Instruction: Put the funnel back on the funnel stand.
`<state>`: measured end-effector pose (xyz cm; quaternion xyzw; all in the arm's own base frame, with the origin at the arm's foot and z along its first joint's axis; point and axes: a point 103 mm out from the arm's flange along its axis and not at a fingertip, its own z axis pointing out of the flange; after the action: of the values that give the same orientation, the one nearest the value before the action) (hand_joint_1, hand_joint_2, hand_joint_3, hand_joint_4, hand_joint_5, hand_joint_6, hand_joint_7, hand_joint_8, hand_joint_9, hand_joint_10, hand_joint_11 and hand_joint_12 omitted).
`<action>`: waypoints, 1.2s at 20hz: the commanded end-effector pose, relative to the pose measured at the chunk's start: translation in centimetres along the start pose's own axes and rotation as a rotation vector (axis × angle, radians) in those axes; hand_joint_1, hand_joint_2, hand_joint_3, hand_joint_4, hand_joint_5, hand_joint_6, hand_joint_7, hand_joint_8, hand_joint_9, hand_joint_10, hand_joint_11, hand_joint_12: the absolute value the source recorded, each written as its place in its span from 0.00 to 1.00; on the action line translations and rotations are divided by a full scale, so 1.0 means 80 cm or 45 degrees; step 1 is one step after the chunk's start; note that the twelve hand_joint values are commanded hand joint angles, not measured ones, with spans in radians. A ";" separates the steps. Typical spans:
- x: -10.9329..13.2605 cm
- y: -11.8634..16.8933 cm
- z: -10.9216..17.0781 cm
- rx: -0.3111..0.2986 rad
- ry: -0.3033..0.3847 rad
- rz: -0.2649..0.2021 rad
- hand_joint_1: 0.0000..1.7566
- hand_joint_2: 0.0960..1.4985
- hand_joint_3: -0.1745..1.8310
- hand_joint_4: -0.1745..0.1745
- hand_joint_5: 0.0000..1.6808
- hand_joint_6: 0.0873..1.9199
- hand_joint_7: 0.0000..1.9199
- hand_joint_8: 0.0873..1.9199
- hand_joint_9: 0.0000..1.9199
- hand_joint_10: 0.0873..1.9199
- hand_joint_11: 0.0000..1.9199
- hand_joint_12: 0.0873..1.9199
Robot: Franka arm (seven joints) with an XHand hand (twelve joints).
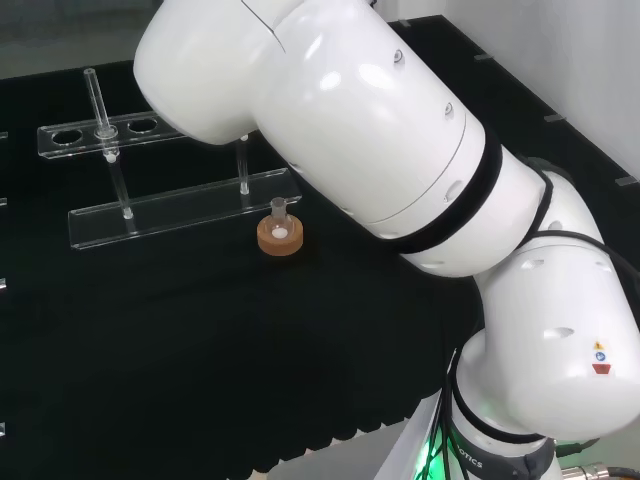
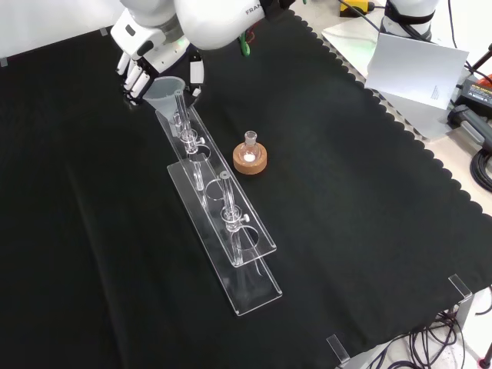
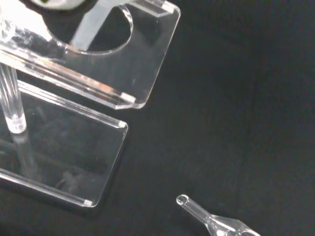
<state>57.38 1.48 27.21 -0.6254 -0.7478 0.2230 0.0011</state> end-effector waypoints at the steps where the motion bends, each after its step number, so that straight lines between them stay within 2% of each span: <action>1: -0.001 -0.008 0.001 -0.015 0.015 -0.029 0.39 0.42 0.34 0.32 0.13 0.04 0.04 0.34 0.22 0.32 0.19 0.71; 5: -0.003 -0.021 0.000 -0.033 0.026 -0.037 0.37 0.41 0.32 0.33 0.12 0.00 0.01 0.34 0.17 0.36 0.17 0.73; 11: -0.007 -0.064 -0.024 -0.143 0.025 -0.008 0.35 0.41 0.30 0.33 0.13 0.00 0.00 0.32 0.15 0.38 0.16 0.74; 16: -0.029 -0.125 -0.049 -0.196 0.067 0.059 0.35 0.41 0.30 0.33 0.16 0.00 0.02 0.33 0.17 0.39 0.16 0.74; 20: -0.041 -0.157 -0.051 -0.209 0.112 0.075 0.35 0.42 0.29 0.33 0.17 0.00 0.04 0.34 0.18 0.37 0.17 0.73; 24: -0.057 -0.208 -0.039 -0.227 0.153 0.114 0.35 0.43 0.28 0.33 0.19 0.00 0.07 0.35 0.21 0.36 0.18 0.73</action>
<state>48.10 -1.46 36.28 -0.6547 -0.7424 0.1373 -0.0353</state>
